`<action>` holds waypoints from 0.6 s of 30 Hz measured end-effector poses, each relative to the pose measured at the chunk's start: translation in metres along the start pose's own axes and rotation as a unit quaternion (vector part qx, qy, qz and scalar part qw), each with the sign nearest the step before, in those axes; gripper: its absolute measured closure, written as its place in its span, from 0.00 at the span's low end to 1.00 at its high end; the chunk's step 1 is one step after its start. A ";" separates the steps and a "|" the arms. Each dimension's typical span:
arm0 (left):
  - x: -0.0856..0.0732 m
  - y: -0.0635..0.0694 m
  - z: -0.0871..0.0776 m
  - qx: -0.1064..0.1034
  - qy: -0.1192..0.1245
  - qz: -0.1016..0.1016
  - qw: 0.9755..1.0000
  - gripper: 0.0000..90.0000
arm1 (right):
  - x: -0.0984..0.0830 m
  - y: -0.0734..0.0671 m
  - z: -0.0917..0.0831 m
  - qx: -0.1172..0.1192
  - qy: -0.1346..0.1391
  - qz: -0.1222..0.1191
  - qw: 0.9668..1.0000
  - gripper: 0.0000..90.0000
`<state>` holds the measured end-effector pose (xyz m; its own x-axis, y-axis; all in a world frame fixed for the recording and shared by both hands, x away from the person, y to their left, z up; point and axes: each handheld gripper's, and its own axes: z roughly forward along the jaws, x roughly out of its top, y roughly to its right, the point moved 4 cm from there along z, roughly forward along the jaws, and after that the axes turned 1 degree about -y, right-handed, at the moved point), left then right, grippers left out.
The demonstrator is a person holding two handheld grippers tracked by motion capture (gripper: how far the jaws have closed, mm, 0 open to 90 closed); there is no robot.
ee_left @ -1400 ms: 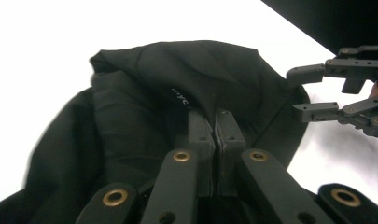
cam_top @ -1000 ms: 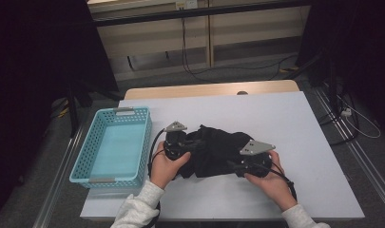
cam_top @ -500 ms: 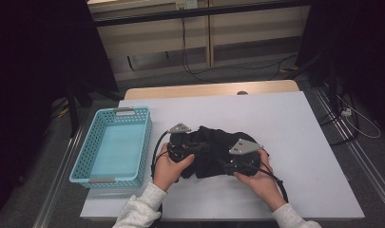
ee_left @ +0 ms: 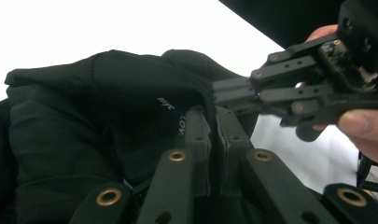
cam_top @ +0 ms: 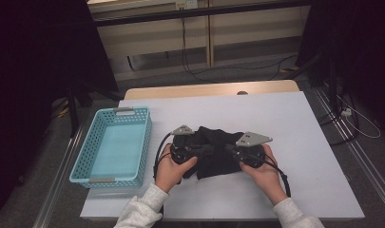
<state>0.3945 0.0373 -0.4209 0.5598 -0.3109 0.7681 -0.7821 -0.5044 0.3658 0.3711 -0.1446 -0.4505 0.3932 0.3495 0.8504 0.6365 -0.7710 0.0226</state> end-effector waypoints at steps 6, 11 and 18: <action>-0.001 -0.008 -0.002 0.037 0.006 0.012 0.999 0.44 | -0.006 0.029 -0.020 -0.034 0.002 0.036 0.999 1.00; -0.006 -0.004 0.001 0.032 -0.008 0.029 0.999 0.27 | -0.024 0.061 -0.038 -0.070 -0.006 0.065 0.995 1.00; -0.011 -0.003 0.008 0.035 -0.023 0.042 0.998 0.24 | -0.043 0.081 -0.044 -0.091 -0.035 0.079 0.992 0.99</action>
<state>0.3932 0.0356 -0.4344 0.5063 -0.3901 0.7691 -0.8069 -0.5291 0.2628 0.3759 -0.2456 -0.4622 0.5282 0.2481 0.8121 0.4355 -0.9001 -0.0083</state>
